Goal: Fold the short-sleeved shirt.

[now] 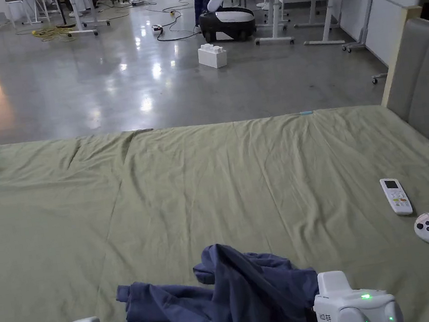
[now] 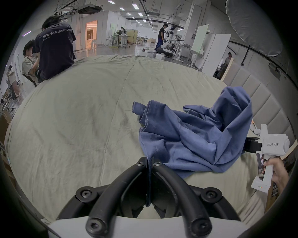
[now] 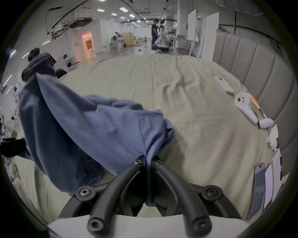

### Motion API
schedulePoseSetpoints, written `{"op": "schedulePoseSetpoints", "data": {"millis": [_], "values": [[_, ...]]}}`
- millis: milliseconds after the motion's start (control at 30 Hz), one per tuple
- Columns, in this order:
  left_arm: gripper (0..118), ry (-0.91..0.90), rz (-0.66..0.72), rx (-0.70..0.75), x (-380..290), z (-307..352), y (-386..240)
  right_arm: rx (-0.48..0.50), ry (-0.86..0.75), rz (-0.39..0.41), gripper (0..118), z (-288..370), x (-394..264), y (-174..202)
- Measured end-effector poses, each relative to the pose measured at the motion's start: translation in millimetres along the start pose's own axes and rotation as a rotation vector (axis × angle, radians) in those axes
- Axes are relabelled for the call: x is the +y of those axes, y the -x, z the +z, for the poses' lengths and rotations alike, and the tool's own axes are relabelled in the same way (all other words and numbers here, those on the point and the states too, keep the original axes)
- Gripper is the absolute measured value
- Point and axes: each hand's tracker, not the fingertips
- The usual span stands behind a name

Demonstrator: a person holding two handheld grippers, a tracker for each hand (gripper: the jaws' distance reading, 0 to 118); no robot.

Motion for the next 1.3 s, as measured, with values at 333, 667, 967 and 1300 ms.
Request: {"op": "schedulePoseSetpoints", "data": {"millis": [333,667,967,1300], "values": [[4,-0.173,-0.031,0.003,45.7,44.5,3.9,-0.046,-0.277,-0.010,5,92.9,37.6,-23.6],[4,-0.337,-0.073,0.012,125.7,104.3,11.7,-0.086,-0.494,0.003,5,171.7,108.1,-32.6],[4,-0.479,-0.097,0.033,210.4,156.7,8.3,-0.100,-0.647,0.013,5,232.4,191.4,-28.6],[4,-0.573,-0.067,0.047,294.1,183.1,6.4,-0.152,-0.779,0.076,5,264.7,272.0,-11.2]]}}
